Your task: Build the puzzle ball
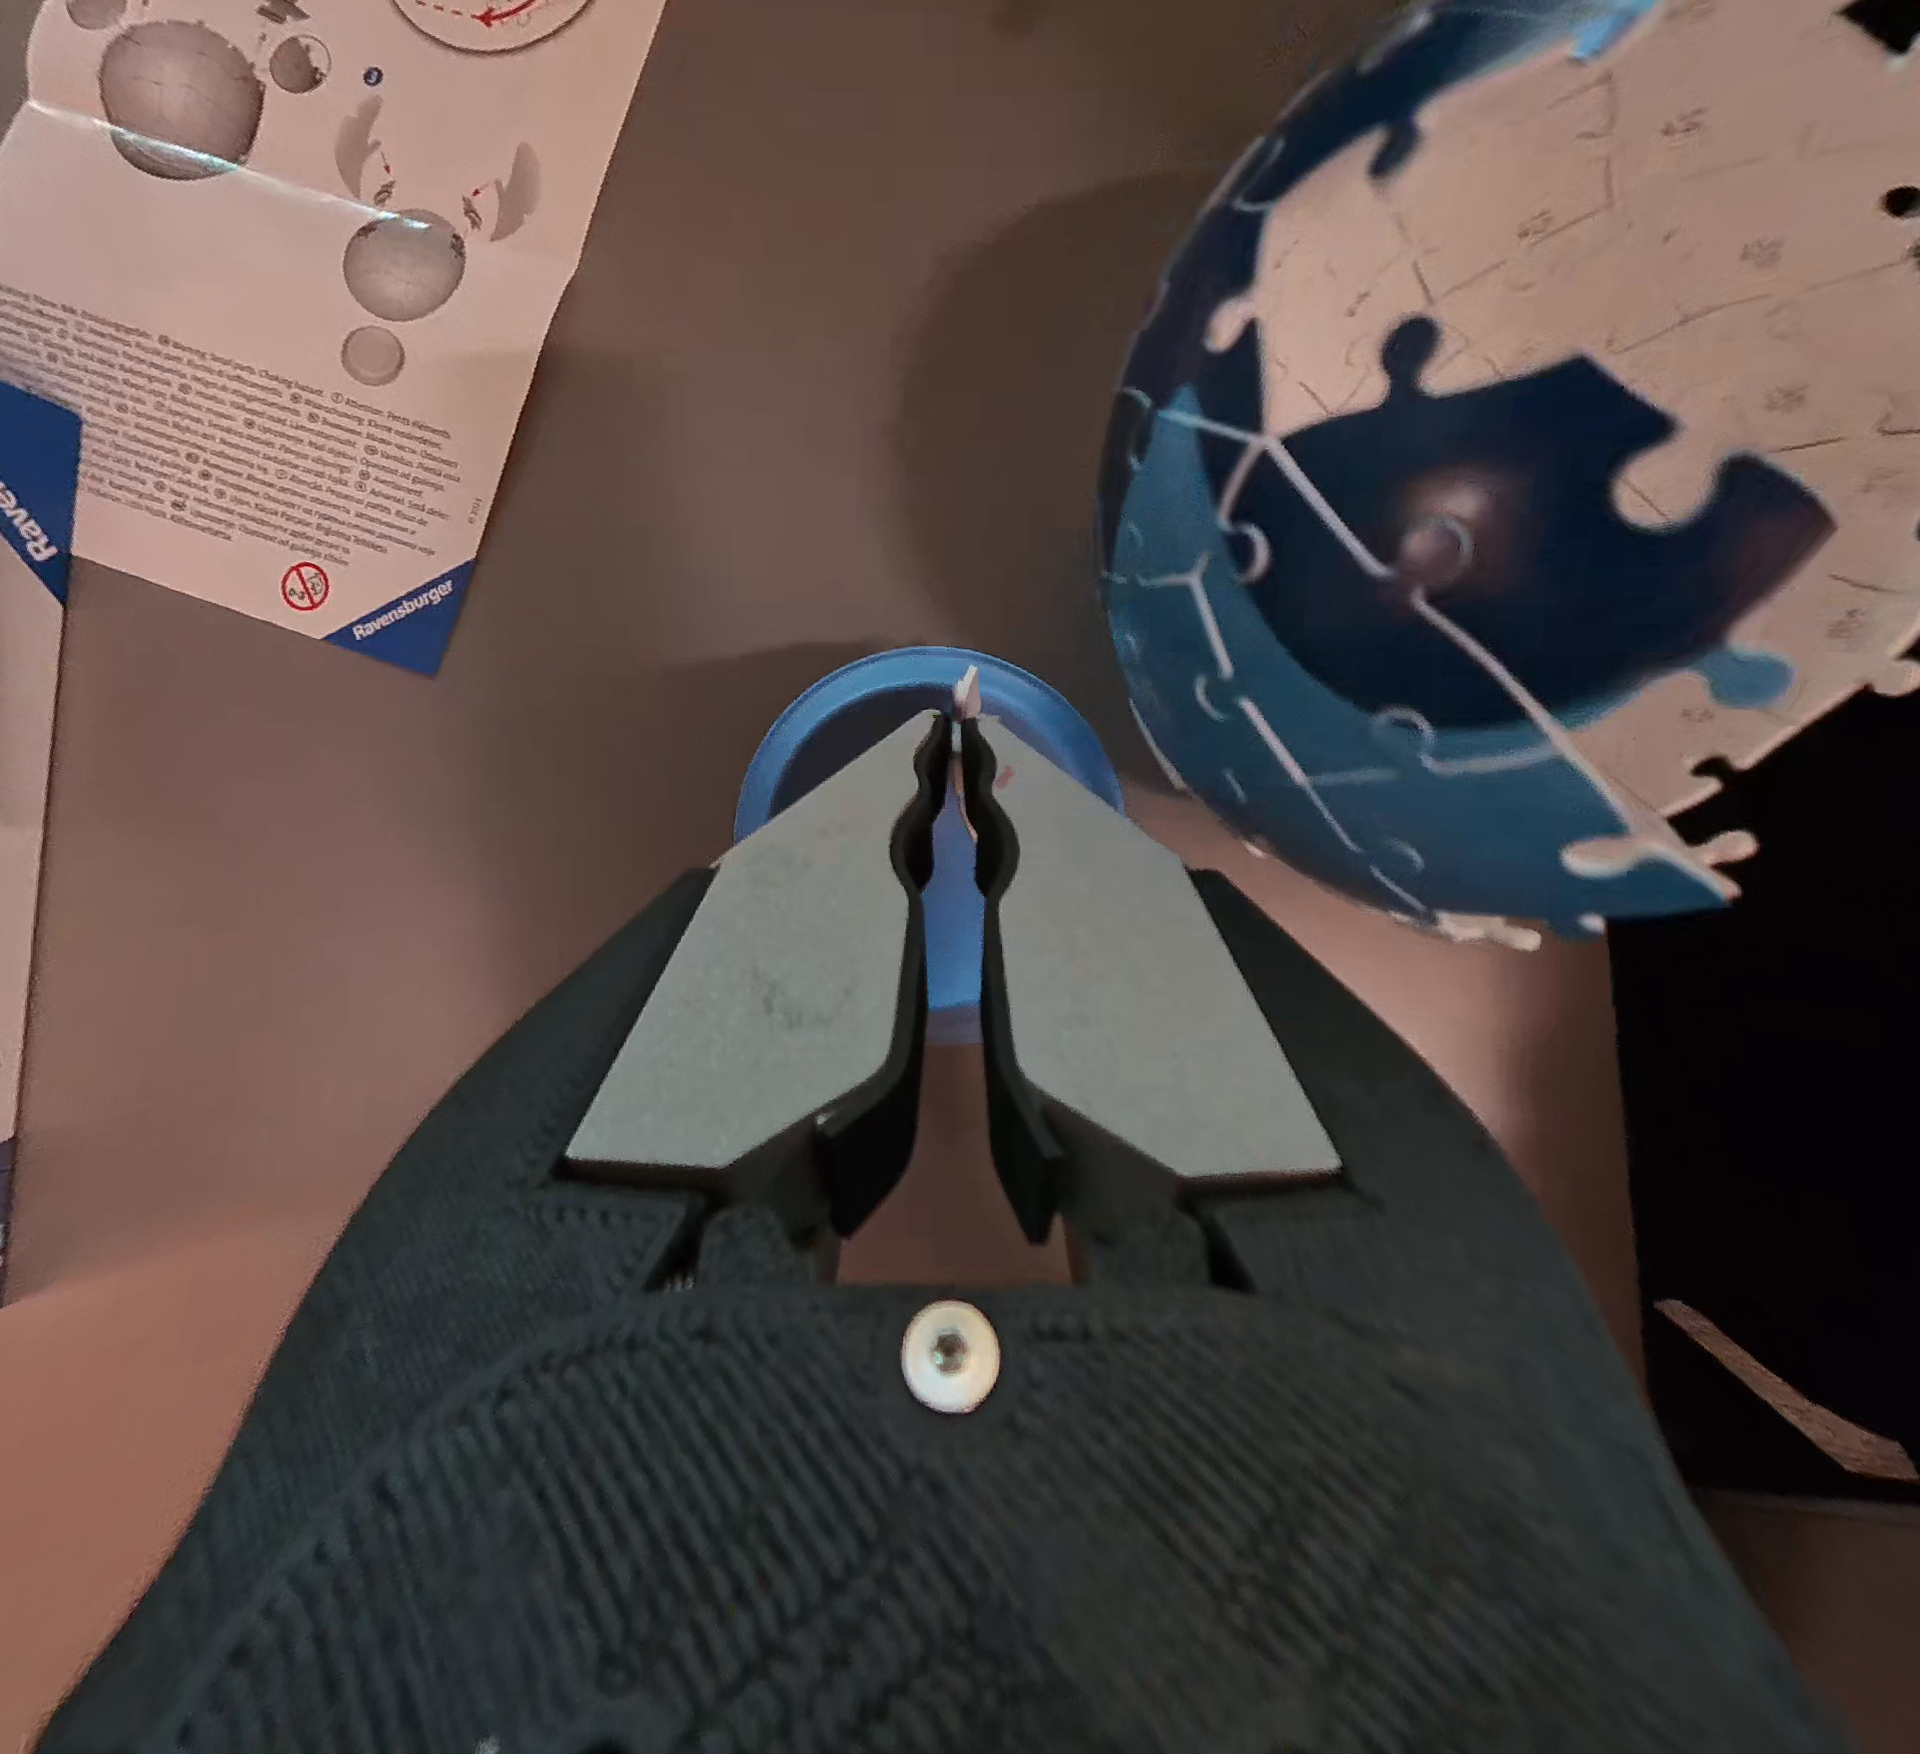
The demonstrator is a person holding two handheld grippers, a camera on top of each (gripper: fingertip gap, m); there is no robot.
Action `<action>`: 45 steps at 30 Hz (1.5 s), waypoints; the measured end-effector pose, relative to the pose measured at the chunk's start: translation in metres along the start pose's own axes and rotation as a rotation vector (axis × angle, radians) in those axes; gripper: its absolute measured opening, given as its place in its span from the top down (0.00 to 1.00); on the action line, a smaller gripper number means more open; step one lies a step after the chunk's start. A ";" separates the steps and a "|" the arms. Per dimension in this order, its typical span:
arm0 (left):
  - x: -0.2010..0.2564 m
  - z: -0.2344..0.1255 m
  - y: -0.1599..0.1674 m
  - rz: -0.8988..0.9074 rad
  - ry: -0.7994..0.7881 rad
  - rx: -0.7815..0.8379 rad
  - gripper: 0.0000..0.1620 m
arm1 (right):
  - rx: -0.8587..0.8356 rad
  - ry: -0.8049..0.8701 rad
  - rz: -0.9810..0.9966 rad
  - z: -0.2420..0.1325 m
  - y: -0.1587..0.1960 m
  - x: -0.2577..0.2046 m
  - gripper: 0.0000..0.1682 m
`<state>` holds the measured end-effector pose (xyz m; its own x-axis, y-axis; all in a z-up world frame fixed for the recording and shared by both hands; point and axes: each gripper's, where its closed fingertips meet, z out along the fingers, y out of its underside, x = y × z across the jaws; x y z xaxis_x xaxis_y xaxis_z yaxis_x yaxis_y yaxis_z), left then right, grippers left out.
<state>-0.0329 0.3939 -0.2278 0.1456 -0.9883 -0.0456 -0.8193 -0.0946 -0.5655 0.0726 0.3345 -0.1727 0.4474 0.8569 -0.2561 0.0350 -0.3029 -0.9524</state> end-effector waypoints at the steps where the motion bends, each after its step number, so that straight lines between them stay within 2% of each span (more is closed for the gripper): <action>1: 0.000 0.000 0.001 -0.009 -0.008 0.003 1.00 | -0.002 -0.005 -0.011 0.002 0.002 -0.003 0.53; 8: -0.010 -0.012 0.023 -0.077 -0.069 0.010 1.00 | -0.001 -0.031 -0.017 -0.002 0.003 -0.007 0.53; 16: -0.006 -0.031 0.035 -0.110 -0.104 0.066 1.00 | 0.007 -0.027 -0.124 -0.017 -0.007 -0.018 0.51; 20: 0.014 -0.032 0.034 -0.069 -0.078 0.097 1.00 | -0.022 0.011 -0.122 -0.004 0.004 -0.022 0.51; 24: 0.034 -0.028 0.027 -0.031 -0.057 0.125 1.00 | -0.025 0.121 -0.035 0.011 0.018 -0.007 0.52; 27: 0.039 -0.027 0.026 -0.023 -0.056 0.132 1.00 | -0.022 0.077 0.007 0.016 0.021 -0.016 0.53; 33: 0.040 -0.028 0.028 -0.023 -0.052 0.147 1.00 | -0.060 0.024 -0.062 0.020 0.028 -0.031 0.52; 40: 0.040 -0.028 0.027 0.004 -0.054 0.148 1.00 | -0.139 0.099 -0.114 0.029 0.040 -0.013 0.48; 45: 0.039 -0.025 0.025 0.023 -0.045 0.141 1.00 | -0.161 0.226 -0.234 0.029 0.040 0.009 0.47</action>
<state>-0.0614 0.3503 -0.2227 0.1549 -0.9833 -0.0951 -0.7372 -0.0509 -0.6737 0.0522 0.3424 -0.2176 0.5963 0.8024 0.0261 0.2920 -0.1865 -0.9381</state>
